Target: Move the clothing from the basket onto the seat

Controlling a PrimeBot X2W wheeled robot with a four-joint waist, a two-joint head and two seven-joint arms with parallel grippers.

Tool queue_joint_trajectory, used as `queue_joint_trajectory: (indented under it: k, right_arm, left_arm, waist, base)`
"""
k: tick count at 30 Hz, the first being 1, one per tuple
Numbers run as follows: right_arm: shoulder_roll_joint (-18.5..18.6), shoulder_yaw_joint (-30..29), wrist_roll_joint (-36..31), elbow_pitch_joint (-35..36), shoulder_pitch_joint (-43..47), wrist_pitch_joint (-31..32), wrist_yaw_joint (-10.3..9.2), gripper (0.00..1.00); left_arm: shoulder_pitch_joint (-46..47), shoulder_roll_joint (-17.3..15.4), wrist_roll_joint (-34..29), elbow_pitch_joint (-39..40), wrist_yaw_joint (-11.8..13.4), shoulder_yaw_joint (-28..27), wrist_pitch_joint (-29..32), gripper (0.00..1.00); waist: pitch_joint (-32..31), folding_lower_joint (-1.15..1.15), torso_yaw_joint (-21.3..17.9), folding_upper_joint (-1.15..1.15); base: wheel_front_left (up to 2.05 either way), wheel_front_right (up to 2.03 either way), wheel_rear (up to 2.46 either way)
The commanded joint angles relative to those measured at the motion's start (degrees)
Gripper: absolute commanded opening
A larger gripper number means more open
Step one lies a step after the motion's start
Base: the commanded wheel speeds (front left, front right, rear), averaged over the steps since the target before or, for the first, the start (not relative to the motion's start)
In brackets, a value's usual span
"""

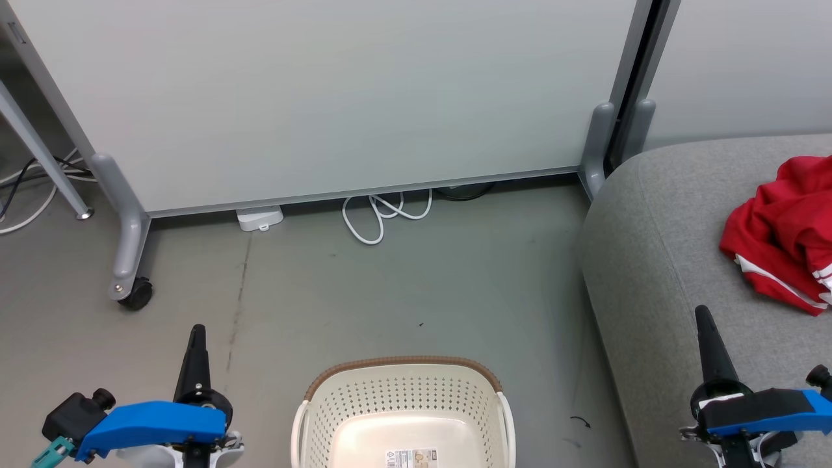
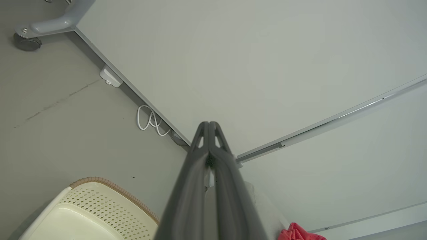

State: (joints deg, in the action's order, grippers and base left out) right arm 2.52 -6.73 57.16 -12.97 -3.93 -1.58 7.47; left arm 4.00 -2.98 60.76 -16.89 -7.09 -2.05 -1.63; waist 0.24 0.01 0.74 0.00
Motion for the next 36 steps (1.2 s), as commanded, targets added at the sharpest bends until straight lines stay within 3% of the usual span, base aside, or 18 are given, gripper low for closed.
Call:
queue_joint_trajectory:
  k: [1,36]
  right_arm:
    - [0.37,0.03,1.57,0.37,-1.43,0.22,0.03,0.0]
    - [0.47,0.13,22.54,-0.52,-2.22,5.21,0.03,0.0]
  left_arm:
    - [1.55,-0.09,1.22,0.79,-0.34,-0.46,0.3,0.0]
    - [2.23,0.04,20.12,2.18,-0.54,-3.08,5.29,0.0]
  waist:
    - [0.0,0.0,-0.01,0.0]
    - [-0.04,-0.01,-0.41,0.0]
  base:
    - [0.0,0.0,0.0]
    - [0.0,0.0,0.0]
